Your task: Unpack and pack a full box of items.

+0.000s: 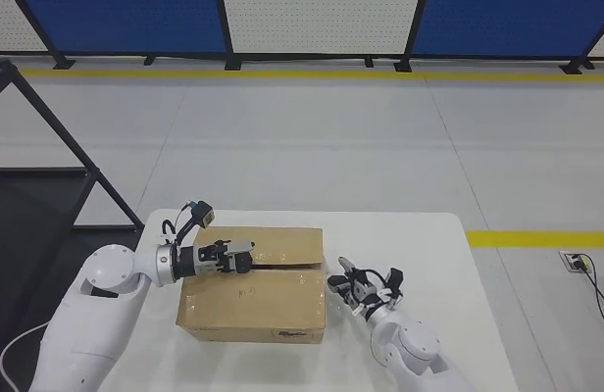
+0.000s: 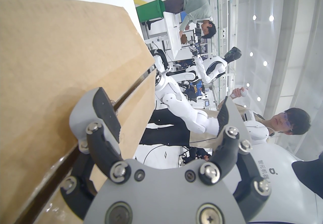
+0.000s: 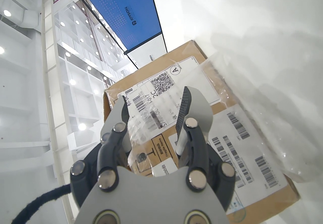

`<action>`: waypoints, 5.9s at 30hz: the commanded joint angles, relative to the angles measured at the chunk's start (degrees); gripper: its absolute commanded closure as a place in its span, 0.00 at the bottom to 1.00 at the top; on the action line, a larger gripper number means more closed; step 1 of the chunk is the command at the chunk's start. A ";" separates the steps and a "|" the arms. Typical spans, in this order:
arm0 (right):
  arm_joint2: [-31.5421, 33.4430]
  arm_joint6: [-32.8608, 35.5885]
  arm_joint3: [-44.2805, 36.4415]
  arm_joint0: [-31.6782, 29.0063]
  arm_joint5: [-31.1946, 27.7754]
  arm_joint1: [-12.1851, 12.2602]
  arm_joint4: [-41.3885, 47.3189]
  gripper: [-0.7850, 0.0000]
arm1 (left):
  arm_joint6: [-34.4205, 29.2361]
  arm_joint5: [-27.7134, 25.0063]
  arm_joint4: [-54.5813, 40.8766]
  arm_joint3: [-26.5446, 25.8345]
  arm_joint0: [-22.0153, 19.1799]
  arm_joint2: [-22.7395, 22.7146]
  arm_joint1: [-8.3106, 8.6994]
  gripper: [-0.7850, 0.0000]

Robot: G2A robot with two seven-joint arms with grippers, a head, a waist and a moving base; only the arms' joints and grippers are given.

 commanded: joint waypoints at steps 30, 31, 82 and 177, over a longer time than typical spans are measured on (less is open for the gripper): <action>2.40 0.16 4.79 2.45 -8.94 -2.65 7.37 0.50 | 0.00 0.00 0.00 0.00 0.00 0.00 0.00 0.00; 2.52 0.23 4.68 2.35 -9.73 -2.70 7.38 0.50 | 0.00 0.00 0.00 0.00 0.00 0.00 0.00 0.00; 1.93 3.65 12.02 7.58 4.73 -4.28 4.97 0.64 | 0.00 0.00 0.00 0.00 0.00 0.00 0.00 0.00; 1.52 -26.43 -2.79 -9.29 -50.14 -8.95 -41.62 1.00 | 7.45 2.75 1.64 -7.61 5.81 -1.44 1.60 0.00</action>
